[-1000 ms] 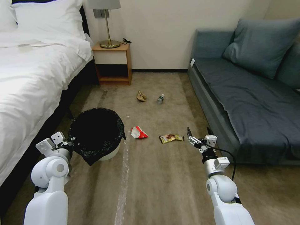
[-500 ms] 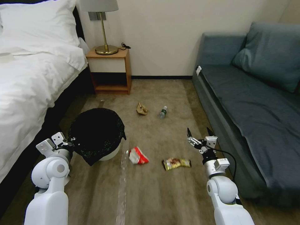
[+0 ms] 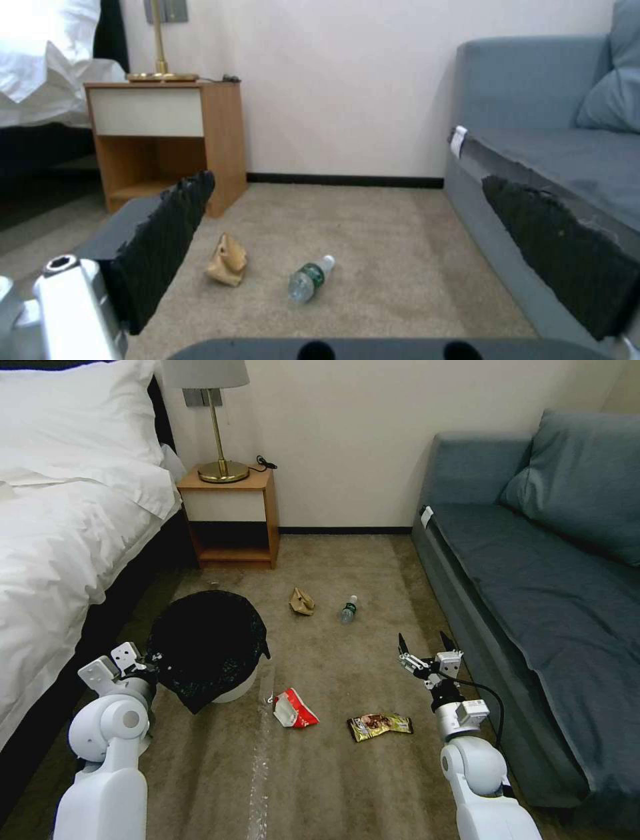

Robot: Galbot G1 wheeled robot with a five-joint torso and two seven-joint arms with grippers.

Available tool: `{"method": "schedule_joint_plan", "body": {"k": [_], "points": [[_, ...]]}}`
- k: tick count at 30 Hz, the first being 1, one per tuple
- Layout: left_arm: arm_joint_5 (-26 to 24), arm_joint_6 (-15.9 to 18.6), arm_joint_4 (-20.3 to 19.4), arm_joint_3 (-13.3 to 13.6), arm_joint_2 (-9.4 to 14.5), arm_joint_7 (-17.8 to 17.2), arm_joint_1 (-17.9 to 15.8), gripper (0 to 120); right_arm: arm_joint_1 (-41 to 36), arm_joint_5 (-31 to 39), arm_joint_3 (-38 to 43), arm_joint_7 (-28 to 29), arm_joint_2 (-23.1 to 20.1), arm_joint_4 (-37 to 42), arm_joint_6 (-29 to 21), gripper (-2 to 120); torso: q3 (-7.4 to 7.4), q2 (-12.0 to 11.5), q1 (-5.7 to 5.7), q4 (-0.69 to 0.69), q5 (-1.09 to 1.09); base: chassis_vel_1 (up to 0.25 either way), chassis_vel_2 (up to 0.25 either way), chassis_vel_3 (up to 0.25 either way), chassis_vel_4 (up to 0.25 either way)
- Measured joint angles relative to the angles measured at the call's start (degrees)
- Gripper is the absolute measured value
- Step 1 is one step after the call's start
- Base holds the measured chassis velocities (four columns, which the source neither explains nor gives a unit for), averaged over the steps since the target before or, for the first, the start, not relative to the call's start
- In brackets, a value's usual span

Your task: Pick up the trash bin, then pick up the garbage on the floor and place it into the trash bin.

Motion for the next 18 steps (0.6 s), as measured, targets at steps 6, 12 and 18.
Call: {"method": "schedule_joint_plan", "body": {"k": [6,12,18], "points": [[-0.13,0.02,-0.62,-0.07,0.07,0.02,0.67,3,1.08,-3.48,-1.33,0.65,-2.11,-0.58,0.24,100,0.01,0.0,0.0,-0.01,0.0,0.0,0.0,0.0,0.0],[-0.12,0.05,-0.8,-0.47,0.13,0.08,0.59,3,3.59,-7.81,-3.63,-0.37,-5.53,-4.24,-1.39,100,0.01,0.0,0.0,0.0,0.0,0.0,0.0,0.0,0.0],[0.06,0.05,0.02,-0.76,0.51,0.44,-0.04,3,5.76,-16.62,-5.76,-5.59,-8.83,-10.23,-1.91,100,0.01,0.0,0.0,0.0,0.02,0.0,0.0,0.0,0.0]]}}
